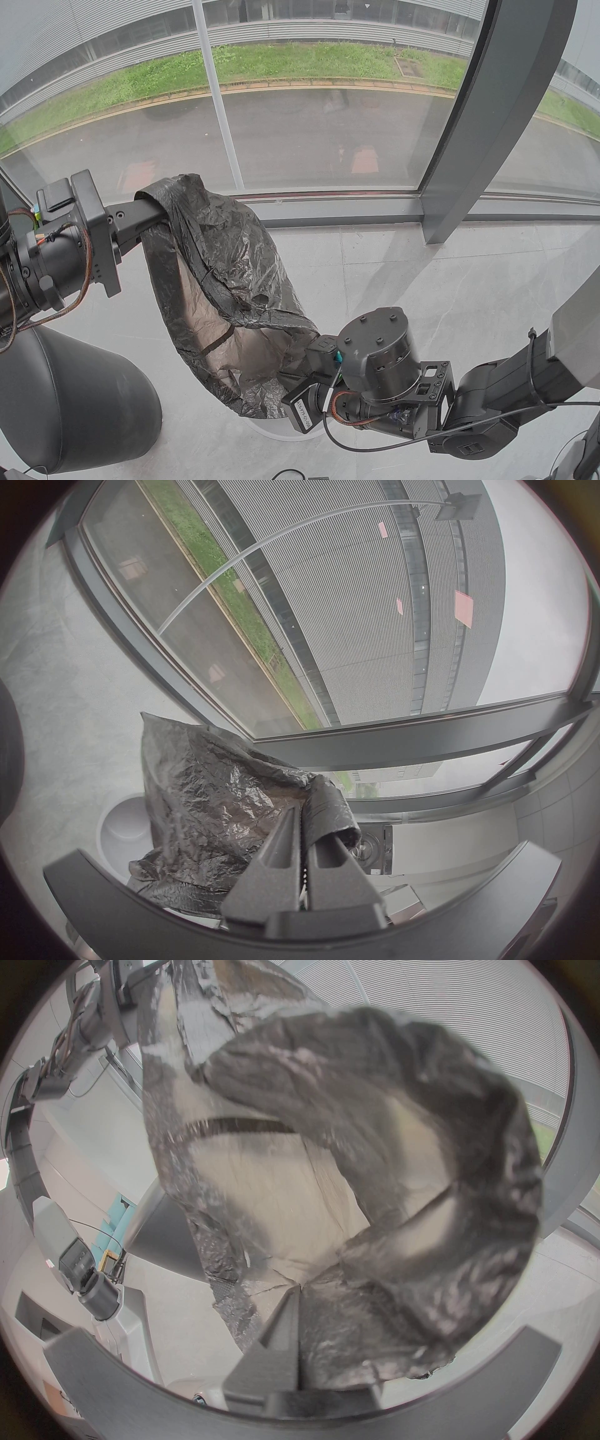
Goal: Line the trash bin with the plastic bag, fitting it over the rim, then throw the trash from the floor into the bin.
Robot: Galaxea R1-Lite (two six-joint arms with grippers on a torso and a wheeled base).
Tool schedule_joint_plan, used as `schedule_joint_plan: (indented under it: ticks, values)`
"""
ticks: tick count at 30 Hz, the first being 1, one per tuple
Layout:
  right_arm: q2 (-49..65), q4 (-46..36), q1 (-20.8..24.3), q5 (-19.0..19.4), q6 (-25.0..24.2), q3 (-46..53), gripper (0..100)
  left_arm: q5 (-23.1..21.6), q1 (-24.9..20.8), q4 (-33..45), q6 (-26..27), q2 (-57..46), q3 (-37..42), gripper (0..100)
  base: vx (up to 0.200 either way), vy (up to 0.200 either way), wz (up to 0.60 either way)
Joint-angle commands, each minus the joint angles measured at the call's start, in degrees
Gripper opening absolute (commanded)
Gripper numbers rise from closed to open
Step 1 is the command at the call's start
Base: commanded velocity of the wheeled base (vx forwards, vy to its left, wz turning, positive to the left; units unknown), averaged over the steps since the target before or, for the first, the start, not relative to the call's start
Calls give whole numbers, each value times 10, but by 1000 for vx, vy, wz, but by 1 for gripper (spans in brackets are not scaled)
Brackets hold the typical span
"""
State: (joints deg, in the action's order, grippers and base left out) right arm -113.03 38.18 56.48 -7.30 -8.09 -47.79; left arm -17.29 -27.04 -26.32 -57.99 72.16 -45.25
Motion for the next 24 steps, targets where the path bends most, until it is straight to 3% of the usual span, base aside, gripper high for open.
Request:
schedule_joint_plan:
  ticks: [1, 12, 24]
  values:
    - [17, 0, 1, 2, 0, 7, 0, 0, 6, 0, 0, 1, 16, 0, 0, 0, 0]
    - [36, 4, 15, 4, -1, 49, 0, -1, 5, -3, 0, 0, 65, 0, 0, 0, 0]
    - [33, 8, 28, 34, -31, 93, 0, -1, 3, -4, 0, 0, 108, 0, 0, 0, 0]
